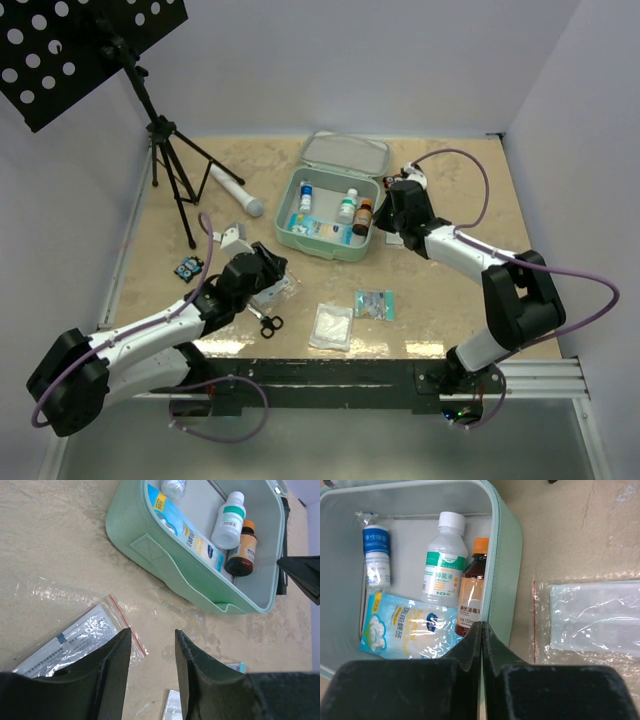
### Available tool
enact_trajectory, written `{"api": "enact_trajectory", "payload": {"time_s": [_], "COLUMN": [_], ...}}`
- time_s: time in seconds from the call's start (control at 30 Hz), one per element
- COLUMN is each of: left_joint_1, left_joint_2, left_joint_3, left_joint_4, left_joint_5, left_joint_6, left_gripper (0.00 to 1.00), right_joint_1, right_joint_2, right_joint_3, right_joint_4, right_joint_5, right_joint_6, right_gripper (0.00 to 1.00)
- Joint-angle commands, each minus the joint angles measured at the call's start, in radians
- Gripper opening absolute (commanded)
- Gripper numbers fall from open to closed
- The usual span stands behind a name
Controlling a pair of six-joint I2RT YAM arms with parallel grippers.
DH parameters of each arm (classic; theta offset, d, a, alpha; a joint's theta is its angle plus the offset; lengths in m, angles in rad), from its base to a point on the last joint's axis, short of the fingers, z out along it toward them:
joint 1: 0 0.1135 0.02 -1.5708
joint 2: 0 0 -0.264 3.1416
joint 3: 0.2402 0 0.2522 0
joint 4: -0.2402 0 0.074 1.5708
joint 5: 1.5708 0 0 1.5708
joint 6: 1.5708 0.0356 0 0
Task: Organize the medicine kit
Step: Adjust the medicine pouch at the center of the board.
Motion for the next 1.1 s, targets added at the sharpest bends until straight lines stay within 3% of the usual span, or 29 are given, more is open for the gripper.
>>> {"api": "enact_trajectory", "payload": {"time_s": [0.0, 0.4, 0.43, 0.6, 0.7, 0.87, 1.07], "left_joint_1": [0.019, 0.095, 0.105, 0.123, 0.129, 0.131, 0.131], "left_joint_2": [0.033, 0.047, 0.047, 0.058, 0.062, 0.073, 0.087], "left_joint_3": [0.065, 0.089, 0.089, 0.094, 0.099, 0.111, 0.12], "left_joint_4": [0.072, 0.06, 0.059, 0.054, 0.055, 0.052, 0.062], "left_joint_5": [0.004, 0.016, 0.016, 0.021, 0.016, 0.01, 0.01], "left_joint_6": [-0.009, 0.017, 0.021, 0.026, 0.023, 0.014, 0.022], "left_gripper": [0.45, 0.46, 0.47, 0.47, 0.48, 0.62, 0.63], "right_joint_1": [0.055, 0.149, 0.147, 0.147, 0.134, 0.065, 0.06], "right_joint_2": [-0.03, -0.088, -0.097, -0.12, -0.087, -0.018, 0.07], "right_joint_3": [-0.065, -0.085, -0.079, -0.011, 0.03, 0.081, 0.15], "right_joint_4": [-0.048, -0.065, -0.076, -0.137, -0.16, -0.128, -0.099], "right_joint_5": [-0.086, -0.075, -0.073, 0.06, 0.118, 0.075, 0.034], "right_joint_6": [0.034, 0.037, 0.03, -0.025, -0.058, -0.07, -0.044], "right_gripper": [0.0, 0.0, 0.03, 0.4, 0.5, 0.53, 0.51]}}
